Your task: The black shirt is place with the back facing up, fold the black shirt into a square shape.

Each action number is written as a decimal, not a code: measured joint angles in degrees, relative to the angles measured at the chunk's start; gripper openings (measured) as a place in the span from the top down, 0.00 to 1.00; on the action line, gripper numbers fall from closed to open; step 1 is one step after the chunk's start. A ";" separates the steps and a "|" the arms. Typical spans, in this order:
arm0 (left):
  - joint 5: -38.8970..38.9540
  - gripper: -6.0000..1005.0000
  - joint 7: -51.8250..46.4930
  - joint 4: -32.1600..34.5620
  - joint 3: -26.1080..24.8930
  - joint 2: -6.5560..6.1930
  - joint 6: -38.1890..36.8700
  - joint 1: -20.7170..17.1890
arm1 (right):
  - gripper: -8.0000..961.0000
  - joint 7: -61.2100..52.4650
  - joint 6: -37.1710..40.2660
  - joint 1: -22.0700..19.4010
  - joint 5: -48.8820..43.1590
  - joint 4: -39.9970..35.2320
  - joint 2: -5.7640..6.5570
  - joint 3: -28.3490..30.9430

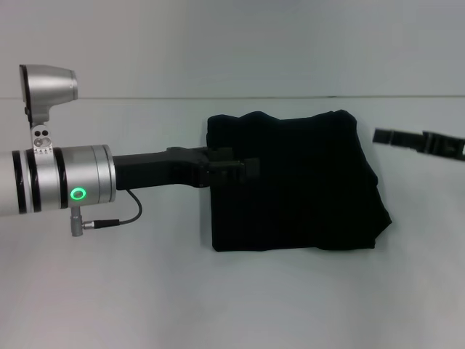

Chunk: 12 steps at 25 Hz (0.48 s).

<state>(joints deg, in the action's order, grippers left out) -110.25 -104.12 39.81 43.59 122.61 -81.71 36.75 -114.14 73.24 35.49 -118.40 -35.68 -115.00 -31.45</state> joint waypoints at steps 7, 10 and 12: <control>0.82 0.14 -0.47 0.35 -1.44 -0.48 0.04 1.38 | 0.25 7.18 -1.97 1.28 4.73 -0.48 0.33 0.10; 1.02 0.13 -1.10 0.05 -1.46 -0.72 1.10 2.42 | 0.17 7.43 -1.97 1.73 5.28 -0.54 1.45 0.11; 1.07 0.11 -1.44 0.02 -1.46 -0.80 1.80 3.03 | 0.12 8.26 -1.21 2.01 5.26 -0.62 2.32 -0.08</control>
<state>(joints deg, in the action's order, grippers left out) -109.17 -105.56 39.83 42.13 121.81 -79.90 39.78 -105.88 72.03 37.49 -113.14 -36.29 -112.69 -31.53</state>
